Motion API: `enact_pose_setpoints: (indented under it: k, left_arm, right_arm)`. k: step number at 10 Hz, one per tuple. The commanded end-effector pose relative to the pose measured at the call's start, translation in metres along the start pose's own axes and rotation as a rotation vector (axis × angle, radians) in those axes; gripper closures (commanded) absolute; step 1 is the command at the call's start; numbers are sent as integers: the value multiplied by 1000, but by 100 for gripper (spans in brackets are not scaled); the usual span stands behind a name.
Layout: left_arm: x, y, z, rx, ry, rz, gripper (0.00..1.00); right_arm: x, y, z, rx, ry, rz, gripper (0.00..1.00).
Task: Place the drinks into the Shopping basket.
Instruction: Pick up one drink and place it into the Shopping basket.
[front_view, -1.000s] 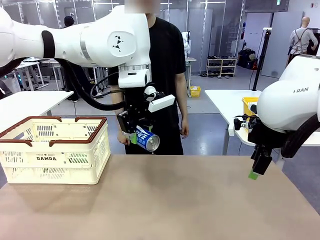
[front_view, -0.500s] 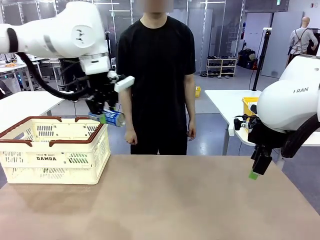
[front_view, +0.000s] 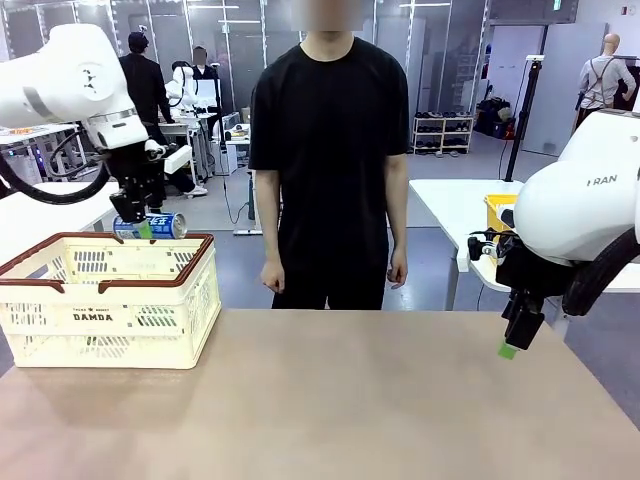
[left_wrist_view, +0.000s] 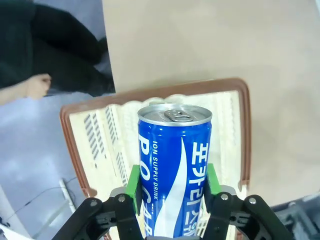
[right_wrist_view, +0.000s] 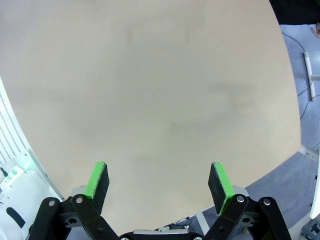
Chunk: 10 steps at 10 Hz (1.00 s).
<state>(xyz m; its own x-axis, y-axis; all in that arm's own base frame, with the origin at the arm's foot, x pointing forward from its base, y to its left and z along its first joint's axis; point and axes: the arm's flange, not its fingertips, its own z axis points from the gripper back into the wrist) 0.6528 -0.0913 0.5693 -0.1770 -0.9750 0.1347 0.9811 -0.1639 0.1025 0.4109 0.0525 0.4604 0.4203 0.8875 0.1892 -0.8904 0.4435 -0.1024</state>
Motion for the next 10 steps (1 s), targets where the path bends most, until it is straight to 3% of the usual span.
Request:
enact_pose_setpoints:
  k: [1, 3, 10]
  left_arm:
    - [-5, 8, 8, 24, -51, 23, 43]
    - [-10, 10, 6, 41, -56, 65, 43]
    - [-14, 3, -7, -3, -29, 40, 43]
  right_arm:
    - [0, 0, 1, 1, 3, 1, 0]
    - [0, 0, 1, 1, 3, 1, 0]
    - [0, 0, 1, 1, 3, 1, 0]
